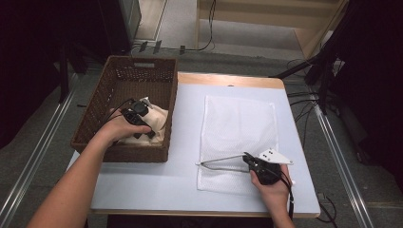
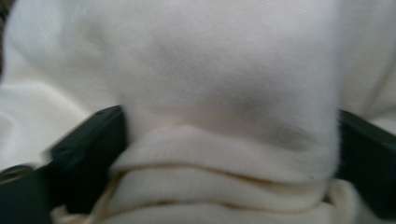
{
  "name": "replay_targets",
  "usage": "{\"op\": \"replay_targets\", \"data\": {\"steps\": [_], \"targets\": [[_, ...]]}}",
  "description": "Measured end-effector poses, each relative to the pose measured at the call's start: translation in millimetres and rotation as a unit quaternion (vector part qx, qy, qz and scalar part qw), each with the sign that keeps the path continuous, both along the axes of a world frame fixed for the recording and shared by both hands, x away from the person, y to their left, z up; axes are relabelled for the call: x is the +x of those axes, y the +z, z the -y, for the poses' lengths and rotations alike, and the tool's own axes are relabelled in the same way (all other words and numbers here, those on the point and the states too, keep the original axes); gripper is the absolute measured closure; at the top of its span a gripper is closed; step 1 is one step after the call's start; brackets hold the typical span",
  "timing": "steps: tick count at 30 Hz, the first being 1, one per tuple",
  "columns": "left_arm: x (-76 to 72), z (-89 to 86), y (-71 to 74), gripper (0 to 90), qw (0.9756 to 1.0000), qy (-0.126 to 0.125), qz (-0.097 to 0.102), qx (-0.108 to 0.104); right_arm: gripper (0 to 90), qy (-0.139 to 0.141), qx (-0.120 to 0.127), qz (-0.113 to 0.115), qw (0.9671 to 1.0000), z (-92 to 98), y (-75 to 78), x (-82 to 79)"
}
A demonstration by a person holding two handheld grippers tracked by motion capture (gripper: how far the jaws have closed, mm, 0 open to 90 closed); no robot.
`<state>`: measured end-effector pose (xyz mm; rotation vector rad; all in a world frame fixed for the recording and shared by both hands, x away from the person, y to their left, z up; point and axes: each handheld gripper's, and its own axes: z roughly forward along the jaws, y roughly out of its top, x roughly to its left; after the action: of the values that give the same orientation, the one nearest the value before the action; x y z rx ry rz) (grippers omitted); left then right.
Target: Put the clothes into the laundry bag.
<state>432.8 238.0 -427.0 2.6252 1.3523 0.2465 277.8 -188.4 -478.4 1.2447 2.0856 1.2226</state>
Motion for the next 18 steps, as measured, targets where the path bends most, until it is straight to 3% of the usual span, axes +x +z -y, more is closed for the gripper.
{"op": "replay_targets", "data": {"steps": [4,6,7,8,9,10,11,12,13,15,16,18], "targets": [[-2.0,0.8,10.7,40.9,1.0,-0.002,0.004,-0.004,88.3,0.001,-0.002,0.001,1.0,-0.4,-0.2,0.5],[-0.1,-2.3,15.1,56.9,0.9997,0.009,-0.004,-0.024,88.3,0.0,-0.003,0.001,1.0,-1.2,-0.3,0.6],[1.3,-5.2,17.1,60.5,0.9988,0.017,-0.01,-0.044,88.3,0.001,-0.003,0.001,1.0,-1.3,-0.2,0.6],[3.5,-9.9,20.1,63.4,0.9963,0.025,-0.018,-0.081,88.3,0.001,-0.003,0.001,1.0,-1.4,-0.1,0.4],[7.0,-20.0,25.5,65.9,0.9863,0.039,-0.029,-0.158,88.3,0.001,-0.003,0.002,1.0,-1.4,0.0,0.1],[8.2,-26.4,29.5,67.4,0.9762,0.054,-0.027,-0.208,88.3,0.0,-0.002,0.002,1.0,-1.0,0.1,-0.2],[9.0,-33.8,34.9,68.1,0.9682,0.071,-0.01,-0.24,88.3,0.0,-0.003,0.002,1.0,-0.7,0.1,-0.3],[9.5,-37.5,39.6,68.2,0.9678,0.089,0.02,-0.234,88.3,0.0,-0.001,0.002,1.0,-0.5,0.0,-0.4],[9.8,-37.1,40.2,68.0,0.9705,0.095,0.029,-0.219,88.3,-0.001,0.0,0.0,1.0,-0.2,-0.2,-0.3],[10.8,-33.2,35.7,66.3,0.98,0.094,0.034,-0.173,88.4,0.0,-0.001,0.0,1.0,-0.4,-0.8,0.2],[11.2,-31.7,31.8,65.1,0.9813,0.093,0.032,-0.165,88.5,-0.001,-0.001,0.0,1.0,-0.9,-0.9,0.3],[11.9,-31.0,30.4,58.4,0.9804,0.097,0.028,-0.169,88.5,0.0,-0.002,-0.001,1.0,-0.9,-0.5,-0.2]]}}
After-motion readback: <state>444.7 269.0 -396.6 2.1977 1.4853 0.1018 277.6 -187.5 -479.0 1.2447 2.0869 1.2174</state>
